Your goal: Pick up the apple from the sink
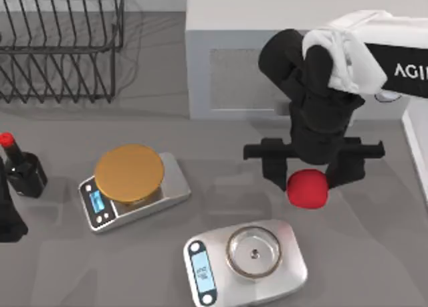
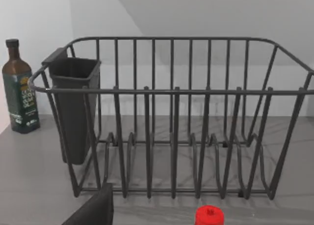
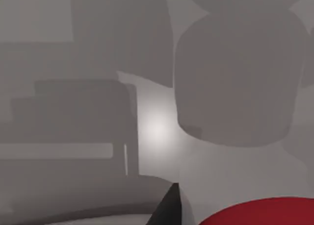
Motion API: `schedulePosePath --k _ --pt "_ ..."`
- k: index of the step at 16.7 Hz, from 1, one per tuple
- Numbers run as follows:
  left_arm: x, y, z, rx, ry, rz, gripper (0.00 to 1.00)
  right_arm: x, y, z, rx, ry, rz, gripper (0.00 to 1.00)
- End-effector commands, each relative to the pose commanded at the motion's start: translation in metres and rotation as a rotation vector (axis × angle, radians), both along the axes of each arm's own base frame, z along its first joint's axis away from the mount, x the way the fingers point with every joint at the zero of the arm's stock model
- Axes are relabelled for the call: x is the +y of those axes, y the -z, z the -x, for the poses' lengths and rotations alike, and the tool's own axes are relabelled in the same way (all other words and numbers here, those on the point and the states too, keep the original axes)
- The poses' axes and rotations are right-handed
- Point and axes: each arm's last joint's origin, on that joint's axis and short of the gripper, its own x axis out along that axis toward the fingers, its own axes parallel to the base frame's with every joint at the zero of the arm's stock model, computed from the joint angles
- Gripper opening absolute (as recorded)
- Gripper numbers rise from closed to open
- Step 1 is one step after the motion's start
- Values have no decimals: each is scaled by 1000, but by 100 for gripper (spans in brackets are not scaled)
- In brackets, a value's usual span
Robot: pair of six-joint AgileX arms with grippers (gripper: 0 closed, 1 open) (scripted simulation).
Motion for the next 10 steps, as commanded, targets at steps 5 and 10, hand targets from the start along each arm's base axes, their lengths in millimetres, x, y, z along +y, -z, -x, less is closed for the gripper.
schedulePosePath --k 5,10 --pt "0 0 0 0 0 0 100 0 0 0 0 0 0 100" --pt "0 0 0 0 0 0 100 0 0 0 0 0 0 100"
